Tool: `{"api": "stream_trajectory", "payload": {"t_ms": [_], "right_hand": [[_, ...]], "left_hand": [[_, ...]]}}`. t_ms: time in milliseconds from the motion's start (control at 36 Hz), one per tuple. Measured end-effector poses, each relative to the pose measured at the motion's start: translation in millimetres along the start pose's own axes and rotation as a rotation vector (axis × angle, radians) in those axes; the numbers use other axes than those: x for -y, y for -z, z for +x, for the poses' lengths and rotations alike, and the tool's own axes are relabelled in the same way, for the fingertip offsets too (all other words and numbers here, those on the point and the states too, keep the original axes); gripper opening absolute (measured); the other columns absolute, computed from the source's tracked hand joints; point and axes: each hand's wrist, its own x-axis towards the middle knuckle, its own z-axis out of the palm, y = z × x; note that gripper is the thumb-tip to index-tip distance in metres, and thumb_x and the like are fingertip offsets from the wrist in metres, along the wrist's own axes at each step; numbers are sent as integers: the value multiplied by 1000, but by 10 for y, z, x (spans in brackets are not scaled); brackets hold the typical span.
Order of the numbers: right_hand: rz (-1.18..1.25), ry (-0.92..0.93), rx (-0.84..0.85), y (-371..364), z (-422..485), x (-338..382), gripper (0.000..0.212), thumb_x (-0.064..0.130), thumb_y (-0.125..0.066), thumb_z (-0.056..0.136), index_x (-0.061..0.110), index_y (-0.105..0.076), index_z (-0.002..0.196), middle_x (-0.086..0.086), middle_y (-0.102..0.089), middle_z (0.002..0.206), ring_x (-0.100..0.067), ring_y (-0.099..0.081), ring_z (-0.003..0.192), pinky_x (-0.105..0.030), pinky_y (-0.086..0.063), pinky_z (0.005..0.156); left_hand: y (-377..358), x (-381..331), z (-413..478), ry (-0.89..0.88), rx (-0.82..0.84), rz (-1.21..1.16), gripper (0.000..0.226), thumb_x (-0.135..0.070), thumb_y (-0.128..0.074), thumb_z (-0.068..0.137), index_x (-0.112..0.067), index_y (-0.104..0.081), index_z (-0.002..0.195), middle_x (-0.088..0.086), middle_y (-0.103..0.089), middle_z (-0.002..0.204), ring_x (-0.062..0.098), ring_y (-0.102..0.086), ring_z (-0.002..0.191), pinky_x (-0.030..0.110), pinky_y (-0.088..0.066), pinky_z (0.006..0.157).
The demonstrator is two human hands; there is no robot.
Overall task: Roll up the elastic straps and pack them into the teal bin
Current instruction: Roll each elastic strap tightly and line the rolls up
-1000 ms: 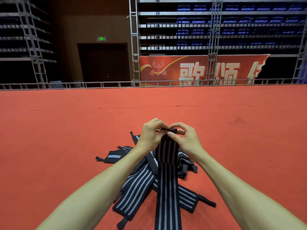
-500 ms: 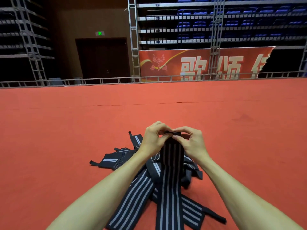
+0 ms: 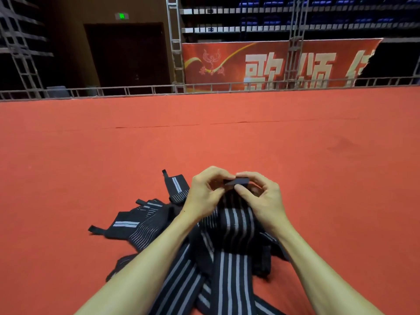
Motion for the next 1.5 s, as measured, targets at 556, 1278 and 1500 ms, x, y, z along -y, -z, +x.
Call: {"api": "stream_trajectory", "payload": {"t_ms": [556, 1278, 1500], "right_hand": [[109, -13, -178, -139, -107, -201, 25, -8, -71, 82, 17, -71, 85, 10, -74, 83, -2, -68, 78, -14, -50, 74], [96, -107, 19, -267, -87, 211, 18, 33, -67, 85, 20, -73, 95, -8, -74, 96, -34, -69, 95, -52, -55, 87], [101, -115, 6, -233, -77, 262, 10, 13, -70, 85, 16, -74, 94, -2, -76, 92, -13, -71, 86, -29, -57, 81]], "left_hand": [[60, 80, -115, 84, 182, -61, 25, -16, -69, 82, -23, -74, 106, 0, -64, 110, 19, -64, 108, 31, -54, 92], [271, -1, -155, -375, -108, 154, 12, -1, -71, 86, -3, -71, 97, 8, -64, 90, 15, -65, 84, 29, -54, 74], [233, -32, -156, -405, -100, 118, 13, -6, -65, 90, -12, -65, 102, 8, -62, 96, 19, -64, 86, 37, -53, 70]]}}
